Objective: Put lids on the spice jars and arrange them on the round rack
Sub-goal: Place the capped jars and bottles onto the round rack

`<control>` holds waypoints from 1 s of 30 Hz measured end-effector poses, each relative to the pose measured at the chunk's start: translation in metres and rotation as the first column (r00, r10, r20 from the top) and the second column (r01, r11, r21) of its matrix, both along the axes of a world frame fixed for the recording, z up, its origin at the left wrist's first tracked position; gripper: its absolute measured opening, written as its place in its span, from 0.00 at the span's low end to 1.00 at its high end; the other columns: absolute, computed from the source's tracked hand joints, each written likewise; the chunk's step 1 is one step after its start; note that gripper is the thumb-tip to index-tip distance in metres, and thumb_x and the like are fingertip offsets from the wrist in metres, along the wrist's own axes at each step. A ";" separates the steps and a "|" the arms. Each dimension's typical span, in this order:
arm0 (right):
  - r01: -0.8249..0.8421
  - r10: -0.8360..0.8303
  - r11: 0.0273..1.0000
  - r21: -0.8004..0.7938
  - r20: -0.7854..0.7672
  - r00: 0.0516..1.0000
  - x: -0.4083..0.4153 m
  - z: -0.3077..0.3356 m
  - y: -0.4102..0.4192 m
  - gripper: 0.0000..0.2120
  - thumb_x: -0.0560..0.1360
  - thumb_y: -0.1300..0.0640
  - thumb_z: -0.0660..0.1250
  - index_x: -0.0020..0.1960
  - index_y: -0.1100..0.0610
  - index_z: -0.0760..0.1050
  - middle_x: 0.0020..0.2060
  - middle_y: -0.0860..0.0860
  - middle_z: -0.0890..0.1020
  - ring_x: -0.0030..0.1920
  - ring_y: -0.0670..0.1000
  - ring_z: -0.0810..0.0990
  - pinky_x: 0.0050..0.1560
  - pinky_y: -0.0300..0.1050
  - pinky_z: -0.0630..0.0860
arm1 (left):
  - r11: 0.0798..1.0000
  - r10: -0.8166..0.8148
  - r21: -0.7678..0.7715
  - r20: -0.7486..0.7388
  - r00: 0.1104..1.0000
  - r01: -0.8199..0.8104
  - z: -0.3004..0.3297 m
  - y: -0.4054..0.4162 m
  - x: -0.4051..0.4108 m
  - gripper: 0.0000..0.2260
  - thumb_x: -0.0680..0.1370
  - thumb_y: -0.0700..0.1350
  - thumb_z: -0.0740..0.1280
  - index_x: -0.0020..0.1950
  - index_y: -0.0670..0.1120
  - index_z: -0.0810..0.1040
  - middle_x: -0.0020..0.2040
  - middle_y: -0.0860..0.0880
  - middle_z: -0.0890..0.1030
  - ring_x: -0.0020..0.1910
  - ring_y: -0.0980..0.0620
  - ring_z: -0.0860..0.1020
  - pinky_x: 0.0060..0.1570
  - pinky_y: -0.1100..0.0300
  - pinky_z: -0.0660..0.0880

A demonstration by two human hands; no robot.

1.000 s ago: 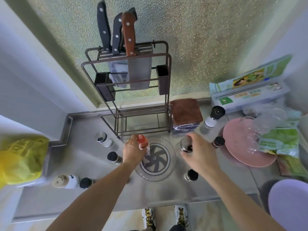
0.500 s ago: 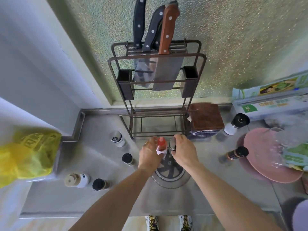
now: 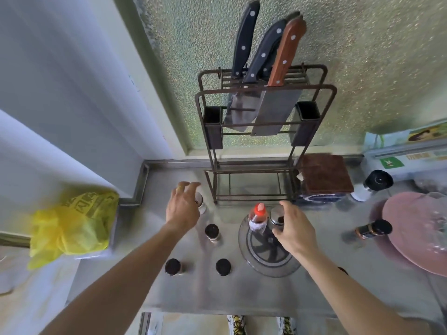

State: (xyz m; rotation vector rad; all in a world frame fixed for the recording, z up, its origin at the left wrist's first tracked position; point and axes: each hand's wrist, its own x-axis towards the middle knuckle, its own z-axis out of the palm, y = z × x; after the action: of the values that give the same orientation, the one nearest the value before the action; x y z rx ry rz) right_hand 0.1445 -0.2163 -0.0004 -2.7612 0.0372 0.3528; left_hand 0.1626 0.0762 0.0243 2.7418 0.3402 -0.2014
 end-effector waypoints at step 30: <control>0.041 -0.108 0.888 0.457 0.121 0.987 -0.083 0.014 0.070 0.28 0.69 0.48 0.79 0.65 0.46 0.71 0.56 0.44 0.79 0.44 0.40 0.82 0.44 0.34 0.78 | 0.872 -0.419 -0.235 0.096 0.903 0.429 0.046 -0.069 -0.072 0.26 0.72 0.53 0.72 0.68 0.63 0.68 0.56 0.54 0.76 0.53 0.51 0.77 0.55 0.55 0.76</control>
State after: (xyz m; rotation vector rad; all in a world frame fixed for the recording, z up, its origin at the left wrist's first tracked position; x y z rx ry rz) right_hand 0.0612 -0.1467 0.0132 -2.3032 0.0216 0.1181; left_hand 0.0901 0.0070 0.0704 2.5246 -0.2917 -0.2787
